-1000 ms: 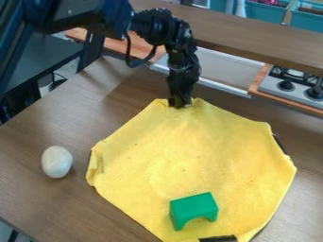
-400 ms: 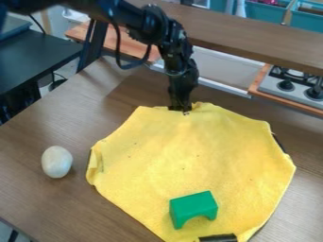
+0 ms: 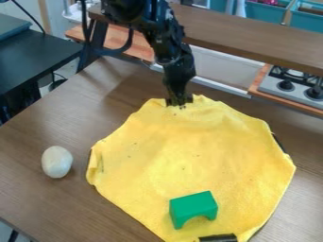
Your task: Fold the cloth from the top to the bottom
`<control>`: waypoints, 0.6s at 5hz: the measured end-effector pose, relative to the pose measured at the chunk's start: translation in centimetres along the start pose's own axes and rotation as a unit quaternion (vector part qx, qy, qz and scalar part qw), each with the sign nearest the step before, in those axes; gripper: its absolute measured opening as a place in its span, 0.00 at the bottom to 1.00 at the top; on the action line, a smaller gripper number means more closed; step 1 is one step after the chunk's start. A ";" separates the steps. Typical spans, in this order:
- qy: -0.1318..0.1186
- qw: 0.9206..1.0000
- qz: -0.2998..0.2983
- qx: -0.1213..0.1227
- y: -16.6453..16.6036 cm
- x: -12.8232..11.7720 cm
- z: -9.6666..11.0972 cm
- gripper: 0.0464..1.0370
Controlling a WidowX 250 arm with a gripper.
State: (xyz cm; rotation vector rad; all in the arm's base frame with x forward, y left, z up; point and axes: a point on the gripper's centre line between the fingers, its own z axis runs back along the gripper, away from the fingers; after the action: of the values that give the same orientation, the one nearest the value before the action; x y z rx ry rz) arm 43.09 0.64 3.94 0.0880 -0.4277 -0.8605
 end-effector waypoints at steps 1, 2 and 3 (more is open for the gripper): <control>0.002 0.999 -0.042 -0.009 -4.2 0.2 1.4 0.01; 0.010 0.997 -0.067 -0.024 -7.9 -0.7 2.5 0.01; 0.009 0.995 -0.080 -0.056 -11.1 -1.1 3.6 0.01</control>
State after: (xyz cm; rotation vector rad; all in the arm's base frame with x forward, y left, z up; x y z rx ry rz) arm 33.14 -5.45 4.12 0.0272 -0.3573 -1.0385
